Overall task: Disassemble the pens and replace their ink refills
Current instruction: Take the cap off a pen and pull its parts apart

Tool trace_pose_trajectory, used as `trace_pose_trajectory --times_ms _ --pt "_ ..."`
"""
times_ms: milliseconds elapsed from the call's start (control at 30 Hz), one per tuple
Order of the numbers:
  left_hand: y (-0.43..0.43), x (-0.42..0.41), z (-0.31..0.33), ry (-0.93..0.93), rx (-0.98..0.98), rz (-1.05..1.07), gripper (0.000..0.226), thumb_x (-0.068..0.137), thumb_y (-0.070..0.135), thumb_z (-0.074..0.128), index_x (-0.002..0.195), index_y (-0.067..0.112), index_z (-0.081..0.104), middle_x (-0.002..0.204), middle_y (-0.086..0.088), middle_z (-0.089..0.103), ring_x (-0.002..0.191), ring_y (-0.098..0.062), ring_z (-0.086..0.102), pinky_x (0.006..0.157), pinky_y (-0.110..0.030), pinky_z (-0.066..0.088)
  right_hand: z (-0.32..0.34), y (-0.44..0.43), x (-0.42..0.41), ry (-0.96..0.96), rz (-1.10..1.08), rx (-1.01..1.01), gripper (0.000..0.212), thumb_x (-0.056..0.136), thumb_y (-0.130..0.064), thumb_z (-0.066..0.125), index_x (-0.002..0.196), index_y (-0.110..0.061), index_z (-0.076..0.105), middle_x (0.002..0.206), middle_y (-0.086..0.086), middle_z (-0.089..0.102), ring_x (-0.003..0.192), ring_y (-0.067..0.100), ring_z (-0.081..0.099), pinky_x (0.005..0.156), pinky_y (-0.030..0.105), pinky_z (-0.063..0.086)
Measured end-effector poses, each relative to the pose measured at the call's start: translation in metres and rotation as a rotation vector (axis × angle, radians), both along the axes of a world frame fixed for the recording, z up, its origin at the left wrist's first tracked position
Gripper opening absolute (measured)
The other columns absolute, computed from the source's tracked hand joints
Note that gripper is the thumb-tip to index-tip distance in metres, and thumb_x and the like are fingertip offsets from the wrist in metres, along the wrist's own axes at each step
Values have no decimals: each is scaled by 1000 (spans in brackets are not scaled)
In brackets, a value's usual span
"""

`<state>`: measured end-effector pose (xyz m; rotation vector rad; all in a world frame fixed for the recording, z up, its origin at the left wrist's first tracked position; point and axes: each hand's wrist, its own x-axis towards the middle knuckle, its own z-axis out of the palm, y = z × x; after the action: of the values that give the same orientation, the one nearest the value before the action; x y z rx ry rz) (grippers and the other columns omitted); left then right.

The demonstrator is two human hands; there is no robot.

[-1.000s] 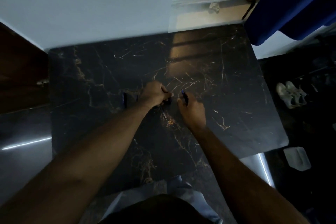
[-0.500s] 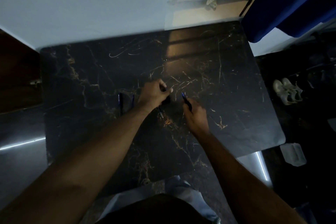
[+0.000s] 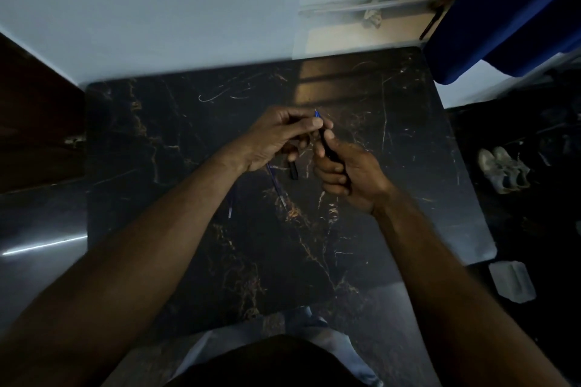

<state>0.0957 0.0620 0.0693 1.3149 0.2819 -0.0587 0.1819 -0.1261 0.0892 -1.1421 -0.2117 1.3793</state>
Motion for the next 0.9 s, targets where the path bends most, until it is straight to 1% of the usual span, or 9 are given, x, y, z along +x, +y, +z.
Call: trace_pose_trajectory --times_ms 133,167,300,367,467,600,700,800,900 --pt "-11 -4 3 -67 123 224 12 103 21 75 99 12 83 68 -4 71 52 -5 59 40 -19 44 -1 5 -8 -219 -79 -82 37 111 -41 46 83 -19 55 57 -9 28 44 5 21 40 20 21" --pt "-16 -6 2 -63 159 275 13 102 20 76 92 13 82 64 -2 69 48 -6 57 38 -19 43 -3 7 -11 -344 -102 -112 35 111 -38 49 83 -19 56 56 -12 32 44 4 25 41 20 25" --pt "-30 -11 0 28 259 422 31 101 22 77 72 23 67 57 8 63 44 -6 50 40 -21 41 -11 11 -26 -1108 -144 -149 26 111 -17 53 87 -17 61 68 -15 53 59 -2 50 58 20 38" --pt "-32 -11 3 55 329 414 34 102 23 75 71 22 62 58 10 60 47 -2 50 46 -21 41 -15 9 -31 -1251 -149 -213 23 111 -21 53 97 -10 68 79 -3 64 69 8 61 61 29 46" --pt "-35 -12 8 66 428 385 37 103 23 74 72 14 57 60 -2 55 49 -9 46 53 -31 38 -18 3 -35 -1329 -164 -259 25 110 -29 55 114 -9 70 85 -1 67 69 14 61 62 37 51" --pt "-30 -17 14 113 270 247 40 106 24 71 67 27 61 54 7 48 44 -7 40 43 -22 32 -14 -9 -31 -1345 -142 -232 21 107 -27 62 122 -14 70 83 -9 67 64 8 59 57 30 47" --pt "-18 -26 17 181 247 92 19 105 31 71 89 22 76 69 -10 62 55 -18 53 43 -21 42 -10 -16 -27 -1330 -54 -209 17 107 -30 61 107 -16 70 73 -13 58 59 8 54 55 30 40" --pt "-18 -33 18 93 291 98 14 104 24 73 101 11 77 81 -20 72 61 -16 64 46 -25 53 -4 -18 -27 -1285 -9 -178 33 111 -36 49 92 -14 65 71 1 58 62 20 55 56 37 43" --pt "-20 -41 17 18 395 205 20 102 25 76 88 10 76 64 1 70 47 -8 60 39 -22 48 -1 -18 -26 -1254 -5 -137 34 111 -29 48 90 -9 66 71 3 57 64 19 53 59 39 41"
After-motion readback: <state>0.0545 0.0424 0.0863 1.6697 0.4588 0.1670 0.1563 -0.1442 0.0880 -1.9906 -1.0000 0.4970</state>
